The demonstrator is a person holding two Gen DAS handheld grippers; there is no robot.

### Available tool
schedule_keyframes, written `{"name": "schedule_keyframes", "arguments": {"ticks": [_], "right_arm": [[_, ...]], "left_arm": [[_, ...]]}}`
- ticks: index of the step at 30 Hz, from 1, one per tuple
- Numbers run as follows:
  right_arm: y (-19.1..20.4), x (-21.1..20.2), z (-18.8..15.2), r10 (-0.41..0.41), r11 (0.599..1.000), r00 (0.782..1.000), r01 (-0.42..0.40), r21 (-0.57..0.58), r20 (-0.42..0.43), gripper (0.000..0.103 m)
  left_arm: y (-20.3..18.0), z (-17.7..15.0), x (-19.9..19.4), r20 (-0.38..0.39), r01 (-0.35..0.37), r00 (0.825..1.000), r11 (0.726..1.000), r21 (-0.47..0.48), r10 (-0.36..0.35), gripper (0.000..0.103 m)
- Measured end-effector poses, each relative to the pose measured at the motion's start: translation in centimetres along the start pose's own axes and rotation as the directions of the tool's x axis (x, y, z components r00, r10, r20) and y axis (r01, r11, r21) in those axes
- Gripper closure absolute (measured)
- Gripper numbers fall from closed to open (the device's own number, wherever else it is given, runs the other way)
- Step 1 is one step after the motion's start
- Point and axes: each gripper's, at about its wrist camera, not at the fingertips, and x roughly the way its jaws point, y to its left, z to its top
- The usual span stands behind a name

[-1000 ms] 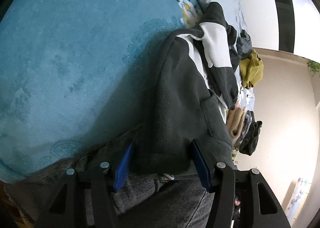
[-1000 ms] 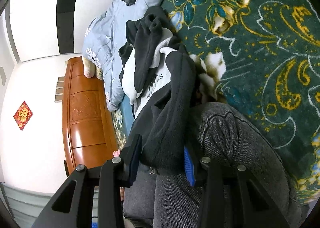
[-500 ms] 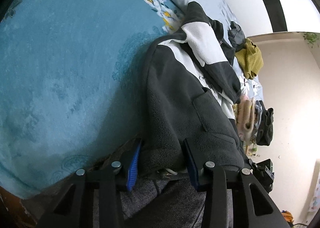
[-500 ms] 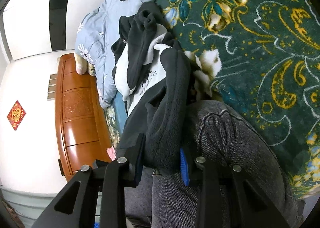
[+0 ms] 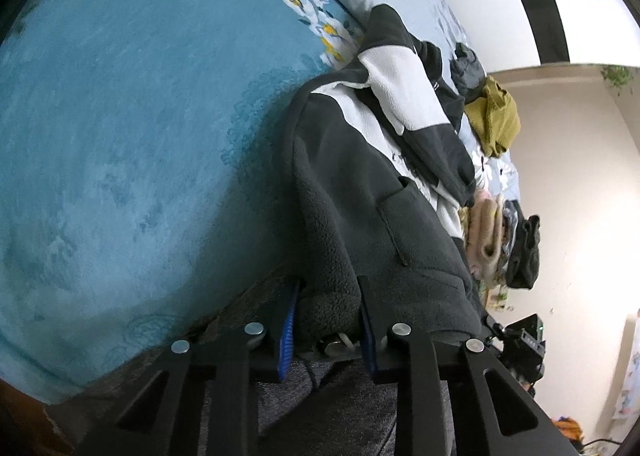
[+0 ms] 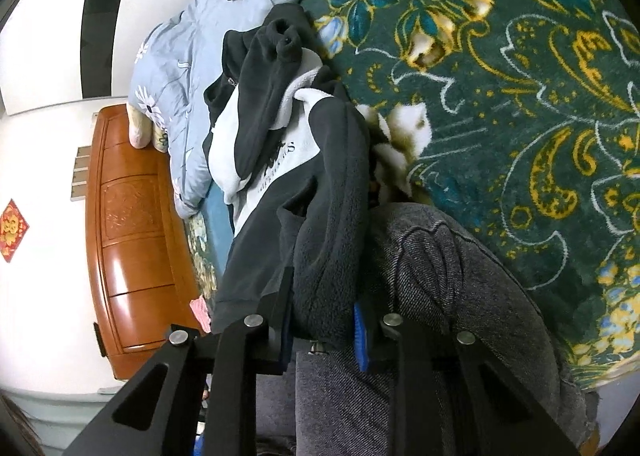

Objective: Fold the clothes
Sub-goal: 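Grasp the jacket hem with both grippers, then lift the hem with both grippers and fold it over toward the collar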

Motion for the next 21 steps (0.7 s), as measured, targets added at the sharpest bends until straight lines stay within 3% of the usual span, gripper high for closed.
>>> {"name": "schedule_keyframes", "arguments": {"ticks": [5,14,21], "right_arm": [[0.2,-0.2,-0.2,-0.02,1.0,1.0,0.021,-0.009,0.018,0.08],[3.5,-0.2,-1.2,-0.2,0.962,0.975,0.215,-0.17,0.098,0.08],[3.5,-0.6,-1.5,-0.173,0.962,0.979,0.192,-0.196,0.109,0.081]], "left_arm": [[-0.6,0.1,0.1,-0.004,-0.034,0.999,0.999,0.028,0.035,0.077],[-1.4,0.0,0.1,0.003,-0.119,0.993,0.993,0.024,0.119,0.078],[-2.3,0.9,-0.5,-0.018,-0.163,0.987,0.986,-0.026,0.162,0.081]]}}
